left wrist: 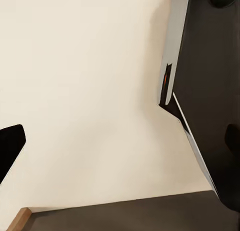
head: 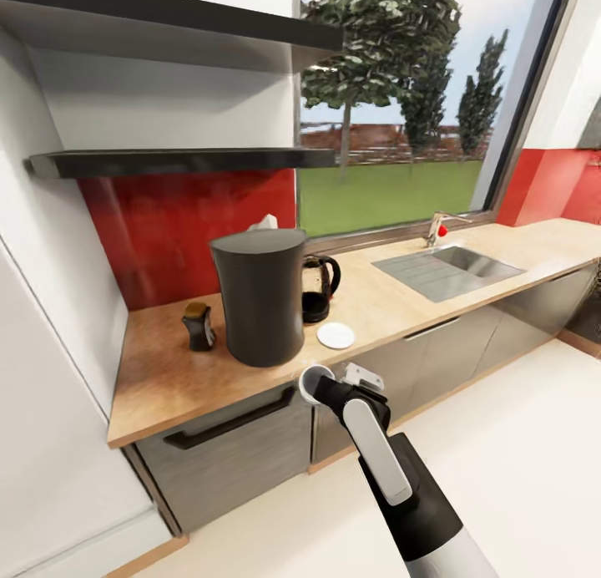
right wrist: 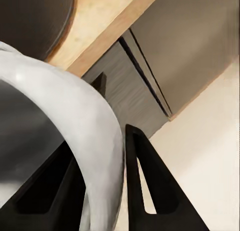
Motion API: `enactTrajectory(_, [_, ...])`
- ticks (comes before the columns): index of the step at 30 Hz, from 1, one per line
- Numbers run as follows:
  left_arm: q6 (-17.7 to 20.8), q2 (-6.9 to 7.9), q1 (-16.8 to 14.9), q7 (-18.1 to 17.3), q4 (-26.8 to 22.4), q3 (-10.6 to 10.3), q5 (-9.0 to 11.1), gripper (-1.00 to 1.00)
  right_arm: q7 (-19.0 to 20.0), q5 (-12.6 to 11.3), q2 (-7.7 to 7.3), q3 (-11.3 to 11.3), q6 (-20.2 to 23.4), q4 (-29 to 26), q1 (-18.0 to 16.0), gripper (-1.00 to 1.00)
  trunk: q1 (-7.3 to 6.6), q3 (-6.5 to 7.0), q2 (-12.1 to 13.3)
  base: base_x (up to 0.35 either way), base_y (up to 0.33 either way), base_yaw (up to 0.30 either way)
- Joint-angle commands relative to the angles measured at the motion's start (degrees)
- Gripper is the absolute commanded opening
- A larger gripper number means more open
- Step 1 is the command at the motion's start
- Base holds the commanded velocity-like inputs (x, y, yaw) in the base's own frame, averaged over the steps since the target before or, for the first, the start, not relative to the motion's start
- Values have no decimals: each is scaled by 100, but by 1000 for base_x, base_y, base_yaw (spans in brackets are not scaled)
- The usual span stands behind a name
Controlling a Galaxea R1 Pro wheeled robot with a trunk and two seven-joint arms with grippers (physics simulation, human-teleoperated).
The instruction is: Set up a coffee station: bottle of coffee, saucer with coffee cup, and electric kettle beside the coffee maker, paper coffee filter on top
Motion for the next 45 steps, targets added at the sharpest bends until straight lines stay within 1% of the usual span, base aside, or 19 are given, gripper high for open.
enactTrajectory(1, [-14,-2,1,-3,-7,48,-57,100,-154,-36,0,1,18,-5,-7,-100,6,-11,-11,234,-166,-145])
enactTrajectory(2, [-13,-8,1,-4,-7,48,-53,100,-771,-61,0,-13,13,-20,-7,-100,6,-11,-11,239,-169,-119])
enactTrajectory(3, [-13,-8,1,-4,-7,48,-53,100,-894,-69,0,-16,13,-24,-7,-100,6,-11,-11,240,-170,-93])
enactTrajectory(6, [-10,-21,1,-4,-7,48,-52,100,-1039,-75,0,-15,19,-40,-7,-100,6,-11,-11,241,-172,-51])
enactTrajectory(10, [1,-41,1,-9,-7,48,-54,100,-1094,-75,-5,-13,27,-51,-7,-100,6,-11,-11,246,-182,-13])
enactTrajectory(13, [5,-47,1,-17,-3,42,-57,100,-1102,-75,-85,-8,24,-61,-7,-100,6,-11,-11,278,-181,-2])
enactTrajectory(18, [10,-65,1,-21,2,34,-60,100,-1105,-69,-131,7,14,-66,-7,-100,6,-11,-11,304,-135,-1])
enactTrajectory(28, [8,-73,1,-22,6,31,-61,100,-1105,-74,-122,37,20,-150,-7,-100,6,-11,-11,325,-39,0])
enactTrajectory(38, [6,-94,1,-10,5,31,-61,100,-1105,-75,-121,39,20,-189,-7,-100,6,-11,-11,291,-188,1])
enactTrajectory(45, [5,-108,1,-3,9,31,-61,100,-1105,-75,-121,39,17,-190,-7,-100,6,8,-11,54,-75,188])
